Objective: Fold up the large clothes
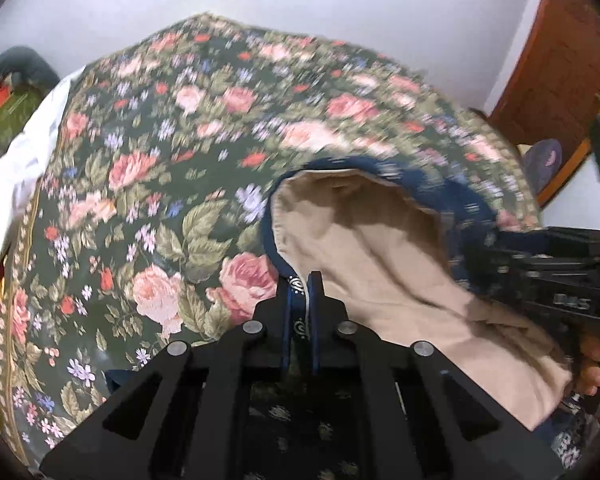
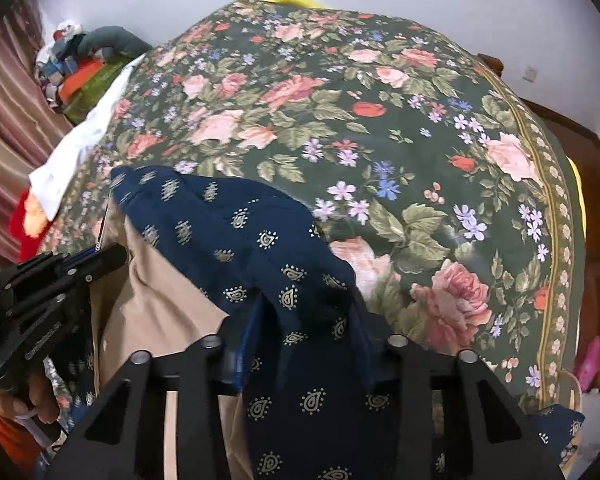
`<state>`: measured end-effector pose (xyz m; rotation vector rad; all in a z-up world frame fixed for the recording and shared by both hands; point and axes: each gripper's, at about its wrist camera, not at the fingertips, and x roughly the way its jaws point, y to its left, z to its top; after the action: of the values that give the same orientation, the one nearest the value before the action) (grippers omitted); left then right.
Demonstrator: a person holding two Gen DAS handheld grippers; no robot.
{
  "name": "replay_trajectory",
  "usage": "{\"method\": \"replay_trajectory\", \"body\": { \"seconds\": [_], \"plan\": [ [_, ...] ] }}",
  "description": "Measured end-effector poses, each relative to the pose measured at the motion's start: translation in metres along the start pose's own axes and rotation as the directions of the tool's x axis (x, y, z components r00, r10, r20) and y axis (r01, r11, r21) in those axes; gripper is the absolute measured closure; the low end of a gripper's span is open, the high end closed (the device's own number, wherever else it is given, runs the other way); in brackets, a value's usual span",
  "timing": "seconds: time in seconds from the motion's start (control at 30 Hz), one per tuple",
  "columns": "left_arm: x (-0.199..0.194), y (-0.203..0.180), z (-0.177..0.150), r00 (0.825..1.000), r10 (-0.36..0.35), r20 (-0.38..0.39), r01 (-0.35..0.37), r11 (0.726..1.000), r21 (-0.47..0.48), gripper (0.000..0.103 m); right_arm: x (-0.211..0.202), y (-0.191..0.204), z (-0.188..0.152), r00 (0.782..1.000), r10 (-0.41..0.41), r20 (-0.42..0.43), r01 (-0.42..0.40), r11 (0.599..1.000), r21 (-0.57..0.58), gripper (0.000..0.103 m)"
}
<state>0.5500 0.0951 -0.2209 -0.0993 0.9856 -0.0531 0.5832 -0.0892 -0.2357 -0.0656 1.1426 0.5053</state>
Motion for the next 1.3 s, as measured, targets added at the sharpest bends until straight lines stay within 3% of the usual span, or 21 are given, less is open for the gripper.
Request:
{"method": "replay_trajectory", "body": {
  "seconds": [0.03, 0.13, 0.3, 0.53, 0.63, 0.73, 0.87, 0.93, 1.07, 1.1, 1.2, 1.23, 1.3],
  "plan": [
    [-0.009, -0.003, 0.001, 1.0, -0.012, 0.015, 0.012, 1.0, 0.012, 0.097, -0.003, 0.0, -0.001, 1.0, 0.011, 0.005, -0.011, 1.0, 0.002, 0.079],
    [-0.034, -0.011, 0.005, 0.998, -0.031, 0.057, 0.028, 0.998, 0.05, 0.097, -0.018, -0.004, -0.008, 0.997, 0.073, 0.019, -0.073, 0.997, 0.024, 0.089],
    [-0.088, -0.025, -0.004, 0.987, -0.121, 0.104, 0.11, 0.989, 0.101, 0.097, -0.06, -0.002, -0.035, 0.99, 0.134, 0.035, -0.134, 0.991, 0.004, 0.09],
    [-0.136, -0.048, -0.047, 0.985, -0.148, 0.087, 0.127, 0.97, 0.209, 0.097, -0.121, 0.007, -0.097, 0.981, 0.19, 0.032, -0.189, 0.981, -0.034, 0.093],
    [-0.144, -0.051, -0.071, 0.985, -0.16, 0.058, 0.145, 0.967, 0.211, 0.097, -0.132, 0.007, -0.125, 0.983, 0.184, 0.019, -0.184, 0.983, -0.02, 0.093],
    [-0.14, -0.05, -0.096, 0.987, -0.158, 0.004, 0.155, 0.972, 0.175, 0.097, -0.14, 0.008, -0.15, 0.993, 0.117, 0.029, -0.117, 0.993, -0.017, 0.093],
    [-0.123, -0.042, -0.139, 0.974, -0.196, -0.114, 0.207, 0.974, 0.097, 0.097, -0.15, 0.004, -0.168, 0.993, 0.117, 0.026, -0.117, 0.993, 0.013, 0.092],
    [-0.12, -0.042, -0.156, 0.973, -0.178, -0.148, 0.193, 0.976, 0.098, 0.096, -0.152, 0.002, -0.174, 0.996, 0.089, 0.004, -0.089, 0.996, 0.016, 0.092],
    [-0.129, -0.035, -0.172, 0.979, -0.096, -0.178, 0.12, 0.984, 0.131, 0.087, -0.147, -0.001, -0.182, 0.999, 0.009, -0.047, -0.01, 1.0, -0.009, 0.092],
    [-0.132, -0.032, -0.172, 0.98, -0.089, -0.18, 0.114, 0.985, 0.133, 0.079, -0.146, -0.002, -0.183, 0.999, -0.023, -0.045, 0.022, 0.999, -0.027, 0.092],
    [-0.15, -0.019, -0.162, 0.992, -0.05, -0.117, 0.067, 0.987, 0.145, 0.049, -0.147, -0.006, -0.185, 0.993, -0.116, -0.025, 0.114, 0.991, -0.071, 0.092],
    [-0.154, -0.014, -0.156, 0.996, -0.034, -0.084, 0.046, 0.989, 0.143, 0.044, -0.146, -0.008, -0.184, 0.991, -0.135, -0.023, 0.133, 0.988, -0.074, 0.092],
    [-0.16, -0.001, -0.14, 1.0, -0.013, -0.022, 0.015, 0.994, 0.11, 0.044, -0.14, -0.015, -0.183, 0.983, -0.183, -0.024, 0.181, 0.981, -0.075, 0.092]
  ]
}}
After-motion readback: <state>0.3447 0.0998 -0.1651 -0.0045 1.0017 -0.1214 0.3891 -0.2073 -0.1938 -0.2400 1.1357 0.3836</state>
